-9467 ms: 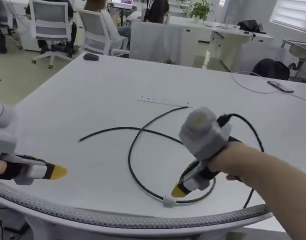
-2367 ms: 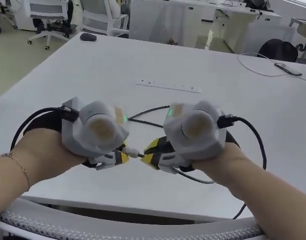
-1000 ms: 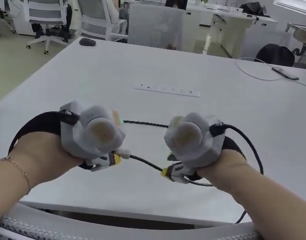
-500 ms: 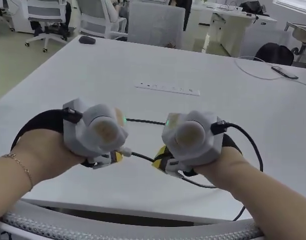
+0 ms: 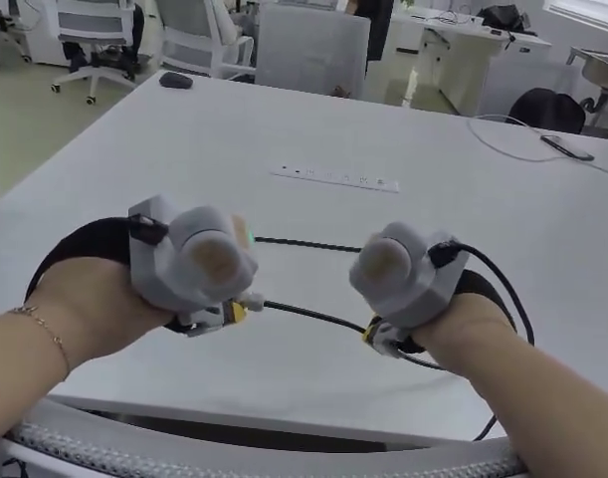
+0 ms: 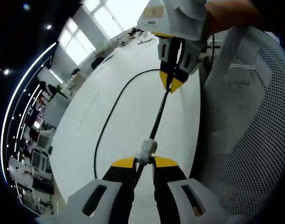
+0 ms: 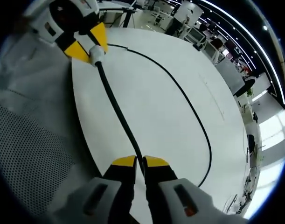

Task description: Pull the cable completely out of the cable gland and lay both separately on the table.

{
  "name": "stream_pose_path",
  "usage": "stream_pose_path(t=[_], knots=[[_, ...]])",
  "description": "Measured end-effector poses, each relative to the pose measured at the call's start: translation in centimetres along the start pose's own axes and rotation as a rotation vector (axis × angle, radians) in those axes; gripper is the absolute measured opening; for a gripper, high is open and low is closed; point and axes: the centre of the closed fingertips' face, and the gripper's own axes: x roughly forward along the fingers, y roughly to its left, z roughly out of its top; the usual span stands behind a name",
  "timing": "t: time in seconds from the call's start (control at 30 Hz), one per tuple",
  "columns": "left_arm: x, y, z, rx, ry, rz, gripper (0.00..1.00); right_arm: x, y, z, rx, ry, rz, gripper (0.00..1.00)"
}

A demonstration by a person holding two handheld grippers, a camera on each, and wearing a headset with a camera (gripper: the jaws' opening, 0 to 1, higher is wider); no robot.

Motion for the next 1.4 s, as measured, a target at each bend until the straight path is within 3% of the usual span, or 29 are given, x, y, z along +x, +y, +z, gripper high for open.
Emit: stream_pose_path(t=[0.13, 0.23, 0.3, 0.33, 0.43, 0.53, 0.63, 0.73, 0.93, 1.03, 1.13, 1.33, 1.4], knots=[[0.0, 0.0, 0.1, 0.002, -0.001, 0.001, 0.14, 0.0, -0.6, -1.3, 0.036, 0.043, -0.011, 0.06], [0.1, 0.0, 0.0, 0.008, 0.006, 0.003, 0.14, 0.2, 0.1, -2.0, 0.023, 0.08, 0.02, 0.09], [0.1, 0.0, -0.1, 0.012, 0.01, 0.003, 0.14, 0.2, 0.8, -0.9, -0.023, 0.034, 0.042, 0.16], [0.1, 0.0, -0.1, 0.016, 0.011, 0.004, 0.14, 0.3, 1.9, 0.0, -0.076, -0.002, 0.084, 0.15], [0.1, -0.1, -0.1, 0.017, 0.009, 0.001, 0.14, 0.1, 3.7, 2.3, -0.136, -0.083, 0.134, 0.16], [0.2, -0.2, -0.1, 0.028, 0.012, -0.003, 0.14, -0.8, 5.2, 5.3, -0.194, -0.22, 0.17, 0.23], [0.2, -0.5, 0.3, 0.047, -0.002, -0.01, 0.14, -1.7, 5.5, 7.2, -0.213, -0.318, 0.171, 0.2], [0.2, -0.8, 0.8, 0.055, -0.019, -0.02, 0.14, -2.5, 6.3, 8.6, -0.189, -0.402, 0.218, 0.18], [0.1, -1.3, 1.3, 0.069, -0.042, -0.038, 0.14, -2.2, 5.7, 8.2, -0.218, -0.369, 0.182, 0.05], [0.1, -1.0, 1.3, 0.064, -0.038, -0.028, 0.14, -2.1, 5.1, 8.0, -0.198, -0.36, 0.16, 0.04], [0.1, -0.5, 0.8, 0.048, -0.023, -0.013, 0.14, -1.3, 4.4, 6.6, -0.253, -0.281, 0.109, 0.04], [0.0, -0.1, 0.3, 0.035, -0.01, 0.003, 0.14, 0.1, 2.6, 3.5, -0.249, -0.104, 0.043, 0.04], [0.0, -0.1, 0.4, 0.034, -0.011, 0.002, 0.14, 0.3, 2.4, 2.9, -0.25, -0.083, 0.04, 0.04]])
